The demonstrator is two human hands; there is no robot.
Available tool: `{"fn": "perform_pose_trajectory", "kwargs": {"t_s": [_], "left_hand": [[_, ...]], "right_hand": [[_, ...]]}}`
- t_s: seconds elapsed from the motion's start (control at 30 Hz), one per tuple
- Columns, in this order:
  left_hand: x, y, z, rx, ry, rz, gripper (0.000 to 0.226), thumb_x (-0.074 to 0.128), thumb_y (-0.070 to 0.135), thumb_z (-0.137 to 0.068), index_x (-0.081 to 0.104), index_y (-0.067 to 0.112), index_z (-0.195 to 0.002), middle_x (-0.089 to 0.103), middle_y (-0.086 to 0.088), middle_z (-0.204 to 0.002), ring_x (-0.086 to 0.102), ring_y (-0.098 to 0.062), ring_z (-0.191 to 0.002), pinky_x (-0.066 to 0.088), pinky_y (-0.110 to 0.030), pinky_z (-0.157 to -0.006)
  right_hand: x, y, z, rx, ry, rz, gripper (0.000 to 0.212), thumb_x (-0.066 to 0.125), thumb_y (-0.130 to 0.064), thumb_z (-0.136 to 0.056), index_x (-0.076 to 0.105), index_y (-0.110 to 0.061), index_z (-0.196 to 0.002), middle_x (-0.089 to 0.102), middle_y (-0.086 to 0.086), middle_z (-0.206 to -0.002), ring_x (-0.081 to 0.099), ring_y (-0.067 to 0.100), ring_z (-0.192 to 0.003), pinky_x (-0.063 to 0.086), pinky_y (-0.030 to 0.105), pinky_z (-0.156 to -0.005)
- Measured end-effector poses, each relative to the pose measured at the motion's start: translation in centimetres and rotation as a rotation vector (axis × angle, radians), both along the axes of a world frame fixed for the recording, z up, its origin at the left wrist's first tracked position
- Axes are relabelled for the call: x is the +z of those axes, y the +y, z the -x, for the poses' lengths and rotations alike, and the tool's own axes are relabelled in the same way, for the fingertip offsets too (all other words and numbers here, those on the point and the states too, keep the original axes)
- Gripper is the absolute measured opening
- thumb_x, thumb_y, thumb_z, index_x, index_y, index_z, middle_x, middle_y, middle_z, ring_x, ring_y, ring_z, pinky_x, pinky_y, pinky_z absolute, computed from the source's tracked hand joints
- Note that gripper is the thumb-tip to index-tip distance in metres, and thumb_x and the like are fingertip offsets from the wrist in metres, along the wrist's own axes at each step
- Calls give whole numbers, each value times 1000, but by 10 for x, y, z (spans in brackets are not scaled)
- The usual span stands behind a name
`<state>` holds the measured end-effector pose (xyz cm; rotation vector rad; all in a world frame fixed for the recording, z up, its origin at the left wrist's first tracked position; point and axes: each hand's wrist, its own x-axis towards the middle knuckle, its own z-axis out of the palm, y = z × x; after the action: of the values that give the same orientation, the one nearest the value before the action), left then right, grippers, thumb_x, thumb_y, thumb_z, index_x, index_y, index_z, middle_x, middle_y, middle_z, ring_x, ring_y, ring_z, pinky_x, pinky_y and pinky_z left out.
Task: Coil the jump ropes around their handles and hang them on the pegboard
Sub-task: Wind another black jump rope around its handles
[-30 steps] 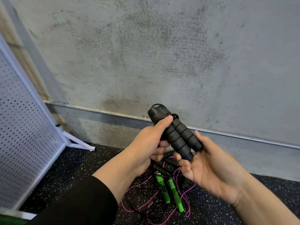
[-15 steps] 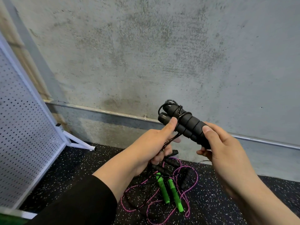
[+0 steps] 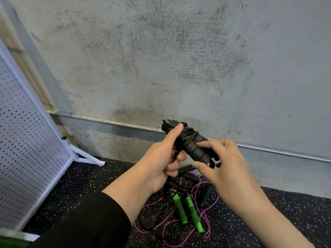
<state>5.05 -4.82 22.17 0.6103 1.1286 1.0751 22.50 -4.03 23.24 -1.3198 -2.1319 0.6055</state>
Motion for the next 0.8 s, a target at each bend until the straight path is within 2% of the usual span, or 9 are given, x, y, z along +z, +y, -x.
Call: {"fn": "perform_pose_trajectory", "kwargs": {"t_s": [0.1, 0.17, 0.2, 0.3, 0.37, 0.43, 0.53, 0.67, 0.8], "left_hand": [[0, -1, 1, 19, 10, -18, 49, 57, 71, -86, 60, 23, -92, 44, 3, -62, 17, -10, -46, 15, -24, -47], [1, -1, 2, 9, 25, -50, 46, 56, 68, -89, 56, 22, -89, 43, 4, -62, 18, -10, -46, 15, -26, -50], [2, -1, 2, -2, 31, -66, 45, 54, 67, -91, 54, 22, -87, 43, 4, -63, 18, -10, -47, 14, -29, -52], [6, -4, -1, -53, 6, -111, 43, 50, 63, -94, 50, 21, -84, 43, 3, -64, 17, -12, -50, 11, -35, -62], [8, -5, -3, -71, 13, -129, 42, 50, 61, -95, 50, 19, -88, 42, 3, -64, 17, -11, -50, 12, -36, -63], [7, -4, -3, -65, 40, -122, 43, 50, 60, -94, 49, 17, -92, 42, 3, -62, 18, -11, -49, 12, -35, -61], [6, -4, -1, -70, 30, -108, 45, 48, 62, -94, 50, 18, -83, 43, 0, -63, 18, -12, -49, 15, -32, -56], [7, -5, 1, -123, 14, -127, 50, 45, 65, -94, 51, 16, -85, 45, -2, -66, 20, -13, -49, 14, -32, -56], [9, -6, 3, -205, 33, -187, 52, 46, 65, -93, 52, 14, -103, 48, -2, -70, 26, -12, -49, 20, -28, -51]], "right_hand": [[3, -2, -2, 38, 49, 51, 36, 78, -42, -81, 55, -53, -106, 47, -25, -108, 49, -11, -103, 38, 7, -81], [10, -3, -2, -32, 211, 187, 33, 69, -57, -80, 55, -46, -107, 56, -22, -111, 58, -6, -93, 44, 15, -78], [12, -2, -1, -92, 346, 284, 40, 62, -65, -77, 56, -40, -108, 63, -16, -112, 63, -3, -89, 51, 21, -76], [14, 4, -5, -181, 775, 770, 64, 45, -68, -86, 68, -16, -115, 73, 18, -111, 75, 25, -86, 63, 36, -65], [14, 5, -10, -104, 830, 1081, 71, 41, -66, -91, 72, -7, -117, 69, 35, -106, 71, 36, -73, 63, 37, -60], [13, 5, -15, -6, 830, 1256, 67, 44, -62, -92, 74, -8, -117, 68, 33, -99, 66, 31, -63, 60, 32, -54], [13, 8, -16, 108, 900, 1349, 63, 49, -59, -93, 71, -8, -123, 63, 25, -88, 58, 23, -56, 54, 28, -46], [13, 10, -16, 313, 992, 1418, 63, 60, -55, -95, 63, -2, -130, 53, 17, -86, 46, 18, -62, 49, 28, -56], [12, 14, -24, 455, 1012, 1453, 51, 59, -51, -96, 67, -9, -125, 47, 10, -85, 33, 15, -63, 45, 27, -63]]}}
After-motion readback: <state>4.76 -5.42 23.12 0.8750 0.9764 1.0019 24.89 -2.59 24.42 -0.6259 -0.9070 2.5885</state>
